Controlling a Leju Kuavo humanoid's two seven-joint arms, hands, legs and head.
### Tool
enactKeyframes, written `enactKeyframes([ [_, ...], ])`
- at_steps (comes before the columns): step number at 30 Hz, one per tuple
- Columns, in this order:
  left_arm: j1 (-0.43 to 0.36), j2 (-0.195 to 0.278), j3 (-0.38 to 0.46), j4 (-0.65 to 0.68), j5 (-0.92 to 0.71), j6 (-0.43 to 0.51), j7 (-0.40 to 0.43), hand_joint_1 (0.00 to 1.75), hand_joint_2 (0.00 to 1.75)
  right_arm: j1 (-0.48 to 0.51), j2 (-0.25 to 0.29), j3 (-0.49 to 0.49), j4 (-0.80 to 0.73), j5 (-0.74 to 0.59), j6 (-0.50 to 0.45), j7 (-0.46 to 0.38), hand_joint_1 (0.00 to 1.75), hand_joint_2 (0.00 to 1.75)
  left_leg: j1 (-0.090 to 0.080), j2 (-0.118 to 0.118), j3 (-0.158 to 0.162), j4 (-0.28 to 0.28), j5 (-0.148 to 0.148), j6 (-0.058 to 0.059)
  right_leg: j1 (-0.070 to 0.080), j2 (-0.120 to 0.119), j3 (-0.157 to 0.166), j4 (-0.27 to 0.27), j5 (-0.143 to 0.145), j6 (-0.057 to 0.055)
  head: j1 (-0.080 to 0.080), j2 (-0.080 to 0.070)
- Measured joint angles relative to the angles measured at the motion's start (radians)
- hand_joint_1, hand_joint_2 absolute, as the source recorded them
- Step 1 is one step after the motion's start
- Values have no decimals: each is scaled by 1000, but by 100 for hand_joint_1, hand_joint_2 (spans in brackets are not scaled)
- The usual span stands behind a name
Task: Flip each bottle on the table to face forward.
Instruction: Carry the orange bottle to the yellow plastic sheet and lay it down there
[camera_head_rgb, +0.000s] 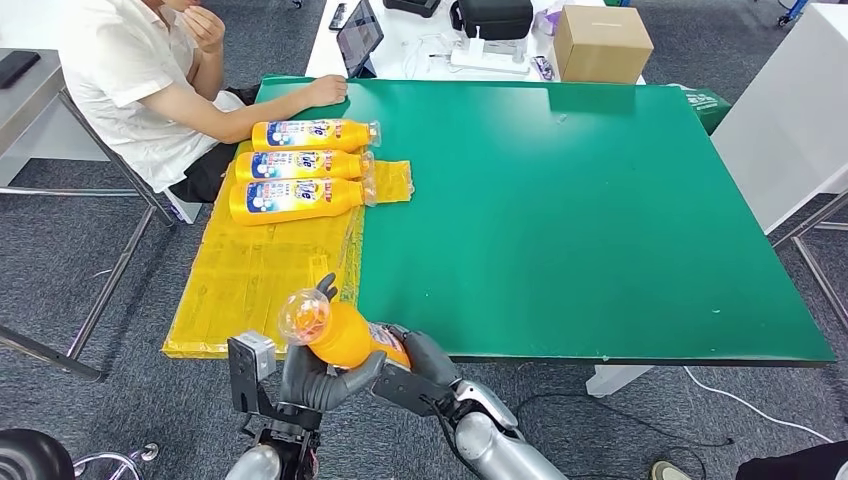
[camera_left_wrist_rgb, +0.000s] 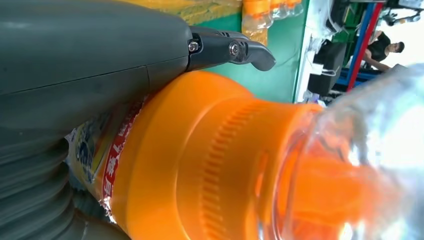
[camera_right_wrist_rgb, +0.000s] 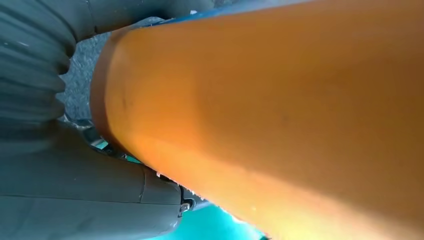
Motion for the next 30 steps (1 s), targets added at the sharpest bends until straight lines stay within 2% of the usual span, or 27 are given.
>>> enactKeyframes([
  [1, -1, 0, 2, 1, 47, -33, 16, 51, 175, -1, 1, 3, 0, -2, -3, -9, 175, 175, 0, 0, 0, 0, 0, 0, 0, 0, 0, 0, 0, 0, 0, 0],
  [3, -5, 2, 14, 2, 160, -112, 52, 138, 175, -2, 2, 7, 0, -17, -8, -39, 175, 175, 0, 0, 0, 0, 0, 0, 0, 0, 0, 0, 0, 0, 0, 0],
  [4, -8, 5, 21, 2, 210, -143, 64, 167, 175, -2, 4, 8, 1, -27, -10, -55, 175, 175, 0, -1, 0, 0, 0, 0, 0, 0, 0, 0, 0, 0, 0, 0],
  [5, -12, 8, 29, 2, 249, -166, 71, 175, 175, -2, 6, 9, 1, -37, -13, -68, 175, 175, 0, 0, 0, 0, 0, 0, 0, 0, 0, 0, 0, 0, 0, 0],
  [17, -26, 22, 47, 4, 366, -221, 42, 175, 175, -17, 17, 39, 7, -73, -16, -93, 175, 175, 0, -1, 0, 0, 0, 0, 0, 0, 0, 0, 0, 0, 0, 0],
  [19, -25, 25, 49, 2, 374, -228, 39, 175, 175, -18, 17, 45, 8, -76, -16, -99, 165, 175, 0, 0, 0, 0, 0, 0, 0, 0, 0, 0, 0, 0, 0, 0],
  [20, -25, 26, 50, 1, 376, -229, 39, 175, 175, -19, 17, 47, 8, -77, -16, -101, 157, 175, 0, 0, 0, 0, 0, 0, 0, 0, 0, 0, 0, 0, 0, 0],
  [24, -25, 27, 52, -1, 381, -229, 30, 175, 175, -24, 18, 55, 9, -79, -16, -103, 9, 175, 0, 0, 0, 0, 0, 0, 0, 0, 0, 0, 0, 0, 0, 0],
  [25, -24, 27, 52, -2, 381, -227, 25, 175, 175, -26, 18, 58, 10, -81, -16, -103, 0, 175, 0, 0, 0, 0, 0, 0, 0, 0, 0, 0, 0, 0, 0, 0],
  [29, -19, 26, 59, -14, 367, -191, 1, 175, 175, -27, 21, 69, 10, -95, -21, -104, 0, 0, 0, 0, 0, 0, 0, 0, 0, 0, 0, 0, 0, 0, 0, 0],
  [30, -18, 25, 62, -18, 364, -176, -6, 175, 175, -25, 24, 71, 10, -100, -24, -107, 0, 0, 0, 0, 0, 0, 0, 0, 0, 0, 0, 0, 0, 0, 0, 0],
])
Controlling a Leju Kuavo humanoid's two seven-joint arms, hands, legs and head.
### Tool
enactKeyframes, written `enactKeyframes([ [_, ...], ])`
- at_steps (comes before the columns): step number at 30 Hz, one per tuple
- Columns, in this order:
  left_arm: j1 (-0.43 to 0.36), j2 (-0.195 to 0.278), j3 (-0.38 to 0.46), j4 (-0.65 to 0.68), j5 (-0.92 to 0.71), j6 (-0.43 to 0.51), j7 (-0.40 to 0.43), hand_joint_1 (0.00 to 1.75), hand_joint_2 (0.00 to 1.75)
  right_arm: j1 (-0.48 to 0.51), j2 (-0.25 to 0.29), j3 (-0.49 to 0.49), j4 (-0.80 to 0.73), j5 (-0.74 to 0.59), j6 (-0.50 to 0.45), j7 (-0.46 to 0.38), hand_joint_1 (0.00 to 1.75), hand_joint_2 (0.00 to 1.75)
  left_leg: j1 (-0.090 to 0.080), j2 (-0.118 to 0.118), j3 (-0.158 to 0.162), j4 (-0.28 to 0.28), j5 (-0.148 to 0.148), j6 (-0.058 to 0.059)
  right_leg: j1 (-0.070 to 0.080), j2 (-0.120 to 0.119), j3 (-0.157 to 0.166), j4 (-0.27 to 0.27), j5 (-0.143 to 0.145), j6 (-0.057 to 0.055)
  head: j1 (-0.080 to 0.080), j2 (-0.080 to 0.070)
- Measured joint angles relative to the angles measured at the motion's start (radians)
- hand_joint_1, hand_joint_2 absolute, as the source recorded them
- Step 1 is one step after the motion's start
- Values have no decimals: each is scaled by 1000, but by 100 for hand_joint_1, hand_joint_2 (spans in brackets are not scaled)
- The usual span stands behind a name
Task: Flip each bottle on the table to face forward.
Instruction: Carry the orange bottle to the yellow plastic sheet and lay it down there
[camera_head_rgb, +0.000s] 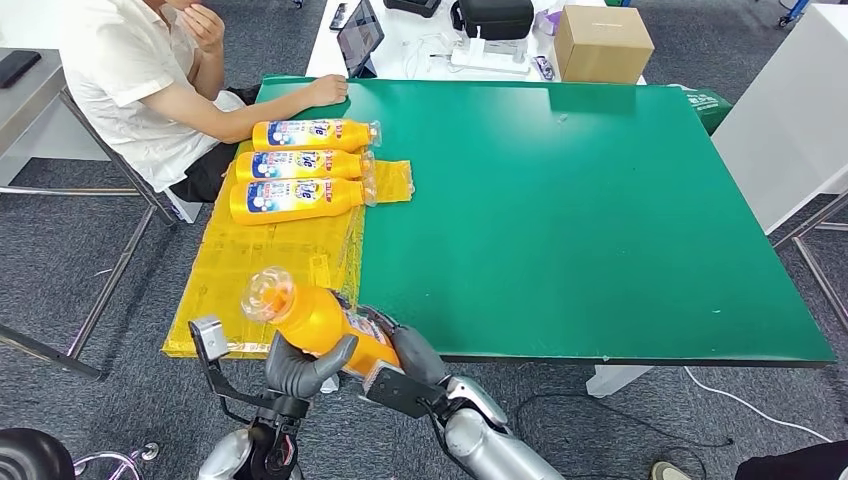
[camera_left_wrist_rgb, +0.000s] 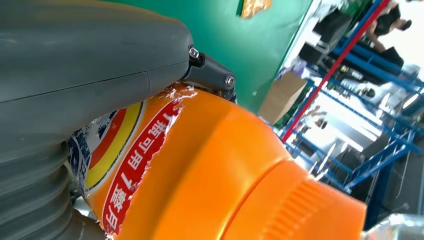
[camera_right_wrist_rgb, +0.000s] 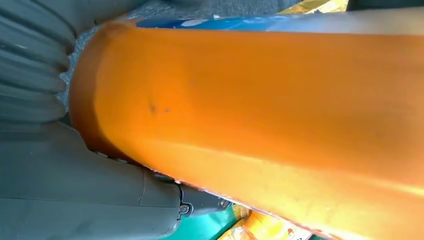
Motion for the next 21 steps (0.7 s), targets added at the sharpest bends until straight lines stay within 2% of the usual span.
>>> enactKeyframes([
  [5, 1, -3, 33, -26, -4, 75, -34, 175, 175, 22, 12, 5, -13, -32, -13, -45, 0, 0, 0, 0, 0, 0, 0, 0, 0, 0, 0, 0, 0, 0, 0, 0],
  [21, 6, -6, 63, -49, -6, 98, -48, 175, 175, 36, 19, 10, -32, -44, -31, -56, 0, 0, 0, 0, 0, 0, 0, 0, 0, 0, 0, 0, 0, 0, 0, 0],
])
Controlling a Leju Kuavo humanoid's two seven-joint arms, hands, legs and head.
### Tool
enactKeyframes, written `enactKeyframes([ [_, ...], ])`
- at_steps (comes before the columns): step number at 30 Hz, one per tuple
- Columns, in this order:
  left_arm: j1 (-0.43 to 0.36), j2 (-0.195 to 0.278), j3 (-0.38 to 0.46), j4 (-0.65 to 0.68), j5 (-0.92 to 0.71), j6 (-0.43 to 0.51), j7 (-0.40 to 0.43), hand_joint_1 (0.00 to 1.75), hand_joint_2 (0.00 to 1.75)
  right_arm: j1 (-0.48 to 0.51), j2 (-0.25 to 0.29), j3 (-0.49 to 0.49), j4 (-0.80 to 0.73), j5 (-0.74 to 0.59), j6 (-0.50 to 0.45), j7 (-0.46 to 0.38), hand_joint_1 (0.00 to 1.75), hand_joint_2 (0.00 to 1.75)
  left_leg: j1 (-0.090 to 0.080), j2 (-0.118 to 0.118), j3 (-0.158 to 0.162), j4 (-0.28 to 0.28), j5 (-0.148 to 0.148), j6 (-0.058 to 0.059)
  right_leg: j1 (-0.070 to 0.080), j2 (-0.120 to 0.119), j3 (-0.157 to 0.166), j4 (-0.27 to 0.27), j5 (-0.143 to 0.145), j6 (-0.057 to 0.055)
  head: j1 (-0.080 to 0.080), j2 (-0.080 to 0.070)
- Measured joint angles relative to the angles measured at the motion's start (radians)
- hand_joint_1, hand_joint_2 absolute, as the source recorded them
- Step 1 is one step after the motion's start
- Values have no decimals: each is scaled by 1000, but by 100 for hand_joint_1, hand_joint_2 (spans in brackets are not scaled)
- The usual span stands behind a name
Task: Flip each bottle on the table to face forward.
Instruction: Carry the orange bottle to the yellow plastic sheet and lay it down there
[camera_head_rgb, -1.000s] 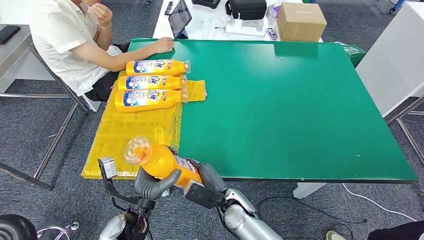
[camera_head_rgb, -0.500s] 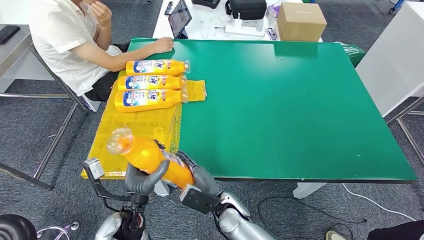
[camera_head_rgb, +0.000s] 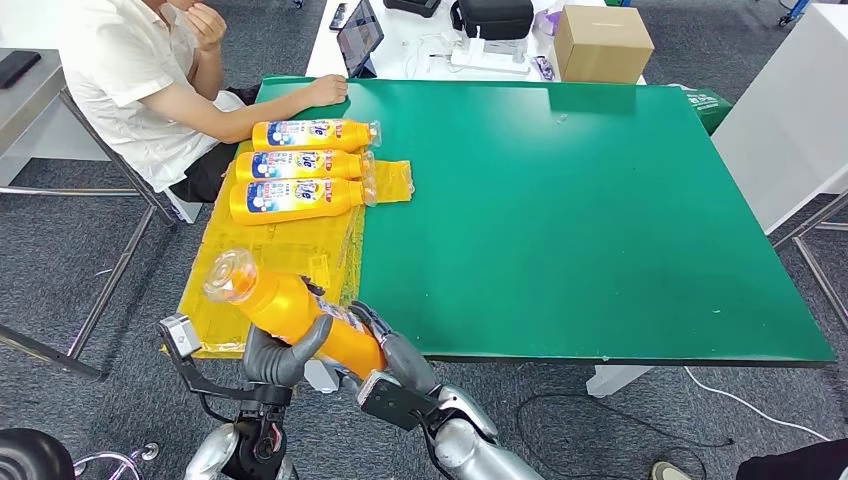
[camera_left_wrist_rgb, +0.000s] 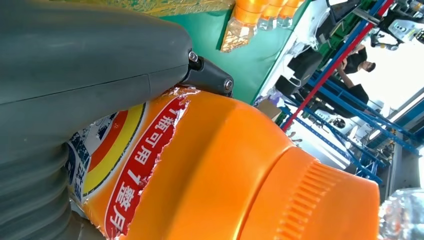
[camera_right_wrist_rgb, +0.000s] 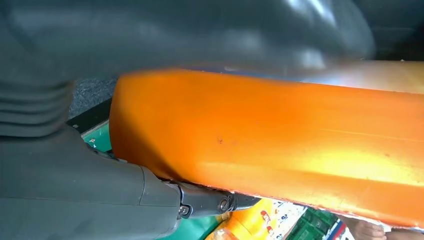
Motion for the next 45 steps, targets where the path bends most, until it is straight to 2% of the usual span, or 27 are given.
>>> enactKeyframes([
  [3, -1, 0, 11, -11, -54, 54, -34, 175, 175, 15, 0, 0, -13, -1, -50, -17, 0, 0, 0, 0, 0, 0, 0, 0, 0, 0, 0, 0, 0, 0, 0, 0],
  [8, -9, 12, 23, -17, -372, 203, -85, 175, 175, 47, -22, -13, -49, 93, -232, -7, 0, 0, 0, 0, 0, 0, 0, 0, 0, 0, 0, 0, 0, 0, 0, 0],
  [13, -11, 19, 37, -21, -546, 236, -90, 175, 175, 63, -47, -75, -77, 173, -331, 21, 0, 0, 0, 0, 0, 0, 0, 0, 0, 0, 0, 0, 0, 0, 0, 0],
  [17, -18, 24, 51, -25, -579, 215, -50, 175, 175, 66, -66, -127, -81, 258, -388, 87, 0, 0, 0, 0, 0, 0, 0, 0, 0, 0, 0, 0, 0, 0, 0, 0],
  [21, -25, 38, 71, -25, -672, 209, -10, 175, 175, 81, -88, -192, -81, 301, -426, 111, 0, 0, 0, 0, 0, 0, 0, 0, 0, 0, -1, 0, 0, 0, 0, 0],
  [26, -72, 78, 106, 6, -1016, 204, 92, 175, 175, 97, -98, -281, -85, 321, -386, 97, 0, 0, 0, 0, 0, 0, 0, 0, 0, 0, -1, 0, 0, 0, 0, 0],
  [30, -151, 103, 121, 102, -1327, 162, 187, 175, 175, 99, -89, -324, -98, 318, -321, 72, 0, 0, 0, 0, 0, 0, 0, 0, 0, 0, -1, 0, 0, 0, 0, 0],
  [32, -197, 109, 119, 169, -1432, 123, 218, 175, 175, 99, -81, -333, -106, 313, -300, 62, 0, 0, 0, 0, 0, 0, 1, 0, 0, 0, 0, 0, 1, 0, 0, 0],
  [39, -325, 109, 84, 371, -1544, 5, 273, 175, 175, 98, -61, -348, -117, 284, -261, 39, 0, 0, 0, 0, 0, 0, 1, 0, 0, 0, 0, 0, 1, 0, 0, 0],
  [45, -430, 78, 38, 566, -1561, -53, 281, 175, 175, 96, -46, -349, -116, 267, -225, 25, 0, 0, 0, 0, 0, 0, 1, 0, 0, 0, 0, 0, 1, 0, 0, 0],
])
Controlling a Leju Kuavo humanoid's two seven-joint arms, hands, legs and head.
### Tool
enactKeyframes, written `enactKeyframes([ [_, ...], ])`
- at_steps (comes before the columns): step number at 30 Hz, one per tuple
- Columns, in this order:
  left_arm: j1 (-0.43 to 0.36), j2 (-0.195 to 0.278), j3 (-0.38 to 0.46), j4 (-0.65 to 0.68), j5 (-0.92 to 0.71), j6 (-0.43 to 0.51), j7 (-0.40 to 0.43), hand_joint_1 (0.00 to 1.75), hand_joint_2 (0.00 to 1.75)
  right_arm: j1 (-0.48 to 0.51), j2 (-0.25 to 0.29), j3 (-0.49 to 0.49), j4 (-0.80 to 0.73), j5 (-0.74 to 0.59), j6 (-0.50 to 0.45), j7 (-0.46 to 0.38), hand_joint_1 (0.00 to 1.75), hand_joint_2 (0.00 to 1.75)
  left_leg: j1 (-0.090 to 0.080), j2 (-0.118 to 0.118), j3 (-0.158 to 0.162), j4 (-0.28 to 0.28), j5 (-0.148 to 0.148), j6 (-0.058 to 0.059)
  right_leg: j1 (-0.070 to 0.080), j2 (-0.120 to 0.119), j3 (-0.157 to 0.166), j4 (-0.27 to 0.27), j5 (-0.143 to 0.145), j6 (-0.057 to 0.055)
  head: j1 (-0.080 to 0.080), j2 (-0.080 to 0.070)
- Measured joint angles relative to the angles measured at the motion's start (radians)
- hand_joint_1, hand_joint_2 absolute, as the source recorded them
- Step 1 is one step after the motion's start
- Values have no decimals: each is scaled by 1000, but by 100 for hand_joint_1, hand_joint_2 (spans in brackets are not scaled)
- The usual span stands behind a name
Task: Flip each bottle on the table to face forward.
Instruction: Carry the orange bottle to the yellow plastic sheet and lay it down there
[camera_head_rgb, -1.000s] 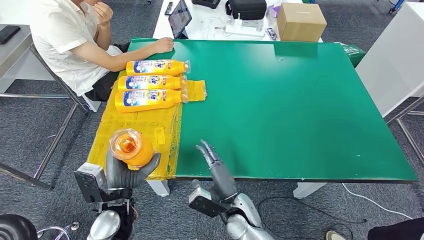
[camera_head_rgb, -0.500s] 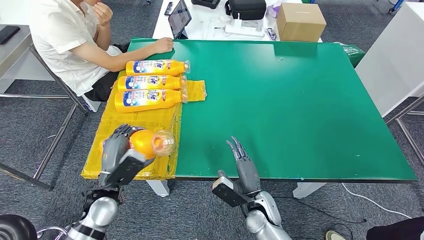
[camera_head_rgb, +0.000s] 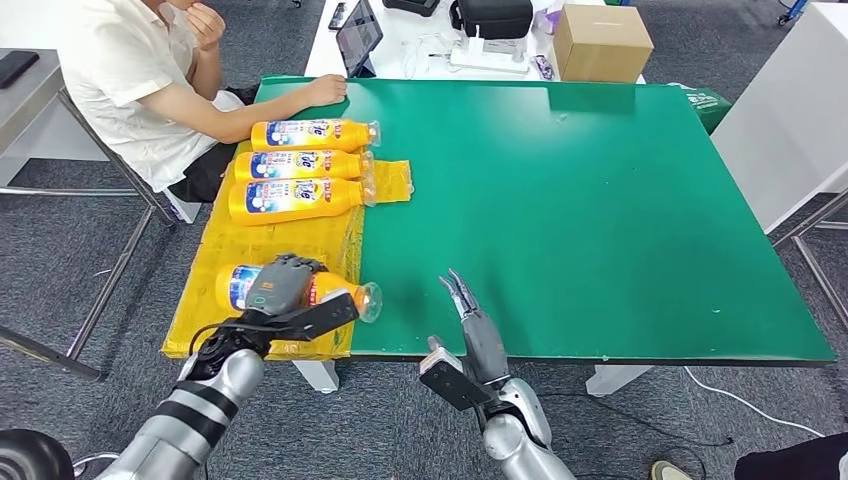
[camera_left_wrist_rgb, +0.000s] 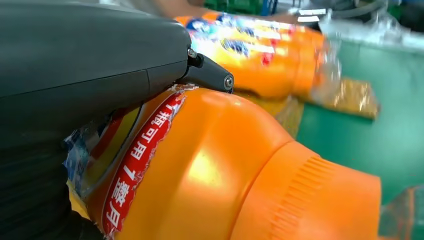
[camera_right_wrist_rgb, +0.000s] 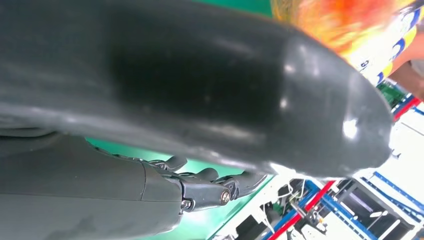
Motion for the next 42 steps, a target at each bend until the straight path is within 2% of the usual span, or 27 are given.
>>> enactKeyframes([
  [1, -22, -6, -5, 34, 2, -5, 3, 168, 175, -2, 2, 0, 1, -3, 3, -4, 0, 0, 0, 0, 0, 0, 0, 0, 0, 0, 0, 0, 0, 0, 0, 0],
  [2, -44, -11, -8, 70, 8, -8, 7, 151, 175, -5, 5, 0, 3, -6, 6, -7, 0, 0, 0, 0, 0, 0, 0, 0, 0, 0, 1, 0, 0, 0, 0, 0],
  [3, -66, -16, -10, 108, 17, -9, 7, 121, 175, -8, 8, 0, 5, -10, 8, -11, 0, 0, 0, 0, 1, 0, 0, 0, 0, 0, 1, 0, 0, 0, 0, 0],
  [5, -105, -26, -11, 177, 47, -9, -6, 50, 175, -14, 13, 0, 11, -22, 15, -15, 0, 0, 0, 0, 3, 0, 0, 0, 0, 0, 3, 0, 0, 0, 0, 0],
  [6, -120, -29, -10, 205, 67, -10, -19, 24, 175, -16, 15, 0, 15, -30, 19, -18, 0, 0, 0, 0, 5, 0, 0, 0, 0, 0, 5, 0, 0, 0, 0, 0],
  [8, -139, -36, -4, 245, 105, -17, -47, 2, 175, -18, 19, 0, 24, -46, 23, -23, 0, 0, 0, 0, 7, 0, 0, 0, 0, 0, 7, 0, 0, 0, 0, 0],
  [17, -123, -82, 0, 288, 188, -50, -63, 0, 175, -25, 32, 0, 69, -67, 21, -40, 0, 0, 0, -1, 6, 0, 0, 0, 0, 0, 7, 0, 0, 0, 0, 0],
  [25, -116, -99, 0, 287, 207, -55, -65, 0, 175, -30, 36, 0, 88, -70, 21, -42, 0, 0, 0, -1, 6, 0, 0, 0, 0, 0, 7, 0, 0, 0, 0, 0],
  [31, -98, -101, -13, 249, 311, -113, -107, 0, 175, -31, 36, 0, 100, -79, 17, -49, 0, 0, 0, -1, 6, 0, 0, 0, 0, 0, 7, 0, 0, 0, 0, 0],
  [33, -72, -103, -23, 211, 345, -80, -137, 0, 175, -32, 36, 0, 106, -84, 12, -52, 0, 0, 0, -1, 6, 0, 0, 0, 0, 0, 7, 0, 0, 0, 0, 0],
  [38, 33, -125, -40, 46, 455, 72, -231, 0, 175, -30, 36, 0, 115, -109, -5, -74, 0, 0, 0, -1, 4, 0, 0, 0, 0, 0, 5, 0, 0, 0, 0, 0],
  [40, 78, -137, -43, -26, 586, 98, -299, 0, 175, -21, 37, 0, 106, -172, -6, -90, 0, 0, 0, 0, 3, 0, -1, 0, 0, 0, 4, 0, 0, 0, 0, 0],
  [42, 132, -154, -43, -115, 793, 111, -372, 0, 175, 3, 38, 0, 60, -290, -14, -101, 0, 0, 0, 0, 2, 0, -1, 0, 0, 0, 2, 0, -1, 0, 0, 0],
])
